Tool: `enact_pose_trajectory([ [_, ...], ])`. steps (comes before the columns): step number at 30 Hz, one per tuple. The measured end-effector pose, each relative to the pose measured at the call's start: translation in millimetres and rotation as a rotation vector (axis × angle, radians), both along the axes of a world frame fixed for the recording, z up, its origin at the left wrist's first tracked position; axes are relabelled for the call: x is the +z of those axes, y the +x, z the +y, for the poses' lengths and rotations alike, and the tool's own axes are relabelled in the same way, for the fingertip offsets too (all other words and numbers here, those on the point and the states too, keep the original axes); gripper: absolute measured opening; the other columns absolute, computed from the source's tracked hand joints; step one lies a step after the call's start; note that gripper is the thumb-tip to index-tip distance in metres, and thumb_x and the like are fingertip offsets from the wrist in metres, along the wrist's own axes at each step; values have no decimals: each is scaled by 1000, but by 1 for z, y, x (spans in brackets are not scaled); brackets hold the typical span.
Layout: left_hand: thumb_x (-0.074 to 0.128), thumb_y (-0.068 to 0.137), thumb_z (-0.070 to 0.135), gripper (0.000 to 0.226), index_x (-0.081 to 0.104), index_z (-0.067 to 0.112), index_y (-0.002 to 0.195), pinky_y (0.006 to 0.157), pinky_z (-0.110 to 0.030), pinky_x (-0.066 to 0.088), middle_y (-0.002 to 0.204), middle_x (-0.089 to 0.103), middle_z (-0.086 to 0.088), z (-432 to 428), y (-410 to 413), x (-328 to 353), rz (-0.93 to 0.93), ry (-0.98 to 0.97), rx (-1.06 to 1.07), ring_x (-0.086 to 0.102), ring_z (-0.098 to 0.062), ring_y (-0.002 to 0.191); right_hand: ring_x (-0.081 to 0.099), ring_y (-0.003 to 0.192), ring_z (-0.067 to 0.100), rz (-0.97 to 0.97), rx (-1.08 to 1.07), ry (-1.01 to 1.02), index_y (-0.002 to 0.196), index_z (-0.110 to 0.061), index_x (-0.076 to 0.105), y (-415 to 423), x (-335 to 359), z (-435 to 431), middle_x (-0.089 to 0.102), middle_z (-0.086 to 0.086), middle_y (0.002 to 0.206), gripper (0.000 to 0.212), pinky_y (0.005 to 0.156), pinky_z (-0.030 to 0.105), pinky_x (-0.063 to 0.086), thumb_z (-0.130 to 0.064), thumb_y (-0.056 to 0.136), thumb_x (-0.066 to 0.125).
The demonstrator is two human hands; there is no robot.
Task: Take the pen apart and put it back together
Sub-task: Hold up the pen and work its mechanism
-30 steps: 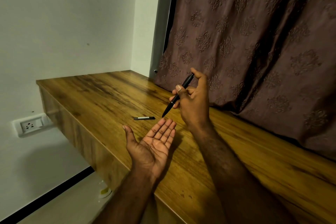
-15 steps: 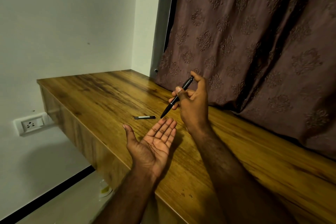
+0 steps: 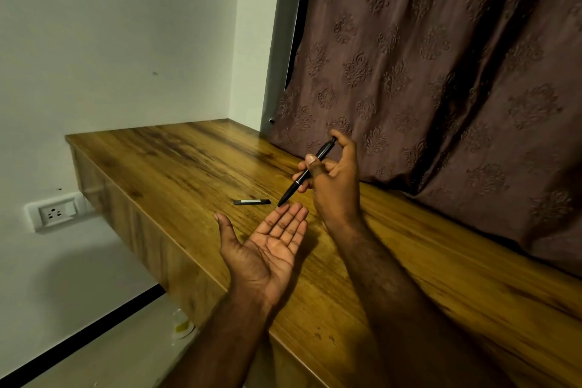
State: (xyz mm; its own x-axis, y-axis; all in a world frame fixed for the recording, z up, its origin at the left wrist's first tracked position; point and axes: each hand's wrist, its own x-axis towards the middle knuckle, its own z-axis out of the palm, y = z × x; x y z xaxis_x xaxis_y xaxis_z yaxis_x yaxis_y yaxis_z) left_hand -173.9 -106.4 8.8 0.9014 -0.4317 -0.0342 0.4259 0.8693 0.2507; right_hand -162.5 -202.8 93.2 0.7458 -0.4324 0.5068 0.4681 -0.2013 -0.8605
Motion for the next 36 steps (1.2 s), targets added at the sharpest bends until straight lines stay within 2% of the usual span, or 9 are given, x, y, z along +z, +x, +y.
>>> enact_pose_trajectory([
  [7,43,70,81,106,52,-10,125,99,-46,45,122,61,-32,0,-1,2,7,3,3,63,-40,111,65,60,16,7,1,-4,138,-24,33,1,-1,-1,68,12,82,53,49,24,53,-2,95,53],
  [19,42,73,81,106,51,-11,125,100,-47,44,122,61,-32,0,-1,1,14,-5,7,63,-41,112,63,61,24,-2,17,8,133,-23,36,0,-2,-2,67,11,79,47,46,26,51,0,94,52],
  [23,41,73,81,106,51,-10,126,97,-46,46,122,61,-32,0,-1,1,13,6,6,63,-41,112,63,62,24,5,17,9,136,-25,33,1,-2,-1,69,10,80,52,49,27,52,-2,95,53],
  [33,39,75,81,105,51,-11,124,104,-47,42,122,60,-33,0,-1,1,9,8,8,60,-42,116,64,60,18,-21,-11,-37,135,-24,37,-1,-2,1,69,15,83,49,48,26,53,-3,94,54],
  [36,40,74,82,107,50,-11,126,105,-47,41,124,60,-33,0,0,1,0,10,4,60,-41,116,62,58,20,-23,-16,-51,136,-26,35,-1,-2,1,69,13,82,51,50,27,54,-4,95,54],
])
